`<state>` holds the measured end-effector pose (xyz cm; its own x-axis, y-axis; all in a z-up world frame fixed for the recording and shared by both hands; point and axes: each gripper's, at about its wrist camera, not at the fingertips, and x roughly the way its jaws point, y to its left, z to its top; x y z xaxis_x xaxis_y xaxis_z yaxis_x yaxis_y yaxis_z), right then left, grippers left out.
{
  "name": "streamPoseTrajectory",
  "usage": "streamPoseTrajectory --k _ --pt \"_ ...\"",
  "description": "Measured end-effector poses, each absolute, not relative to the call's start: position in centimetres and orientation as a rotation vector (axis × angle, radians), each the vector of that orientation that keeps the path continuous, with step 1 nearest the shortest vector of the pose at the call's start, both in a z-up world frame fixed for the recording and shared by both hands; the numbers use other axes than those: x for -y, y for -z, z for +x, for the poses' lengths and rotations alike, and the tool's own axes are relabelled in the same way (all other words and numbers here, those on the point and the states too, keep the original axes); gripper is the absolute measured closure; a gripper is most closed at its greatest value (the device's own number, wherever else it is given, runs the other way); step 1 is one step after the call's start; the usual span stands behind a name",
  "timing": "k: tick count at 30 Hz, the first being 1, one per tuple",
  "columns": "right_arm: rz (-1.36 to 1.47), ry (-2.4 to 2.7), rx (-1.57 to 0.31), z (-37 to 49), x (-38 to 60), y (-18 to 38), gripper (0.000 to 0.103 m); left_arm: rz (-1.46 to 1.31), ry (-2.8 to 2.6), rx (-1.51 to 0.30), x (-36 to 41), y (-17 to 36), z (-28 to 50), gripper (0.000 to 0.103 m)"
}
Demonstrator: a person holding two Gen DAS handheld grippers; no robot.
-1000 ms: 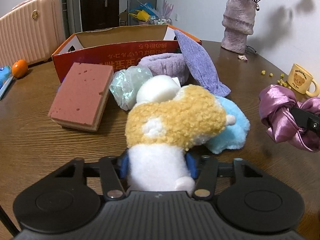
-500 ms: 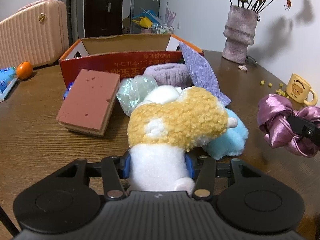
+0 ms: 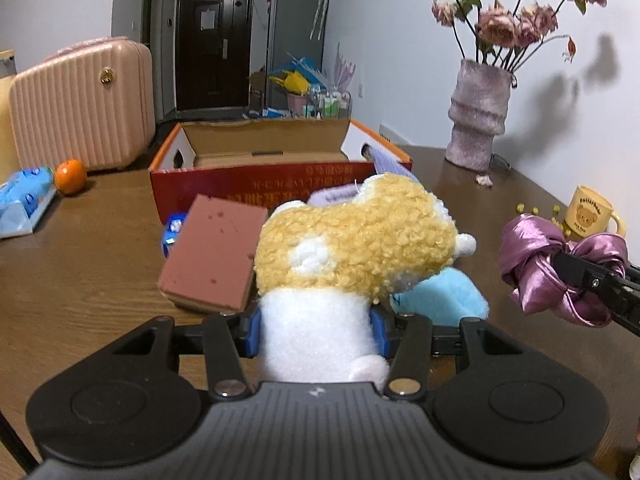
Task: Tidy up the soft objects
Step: 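Carry the lamb and bow over the cardboard box with both tools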
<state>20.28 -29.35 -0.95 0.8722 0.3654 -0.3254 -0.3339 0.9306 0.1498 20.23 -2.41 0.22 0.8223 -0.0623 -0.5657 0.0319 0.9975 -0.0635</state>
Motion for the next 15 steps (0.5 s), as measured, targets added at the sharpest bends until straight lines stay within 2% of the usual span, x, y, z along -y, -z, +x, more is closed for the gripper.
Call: streamPoseTrajectory --k 15 --pt "0.048 -0.386 -0.304 21.7 26.4 -1.5 0.083 -0.067 0.030 -0.515 -0.1 -3.2 21.0 0.053"
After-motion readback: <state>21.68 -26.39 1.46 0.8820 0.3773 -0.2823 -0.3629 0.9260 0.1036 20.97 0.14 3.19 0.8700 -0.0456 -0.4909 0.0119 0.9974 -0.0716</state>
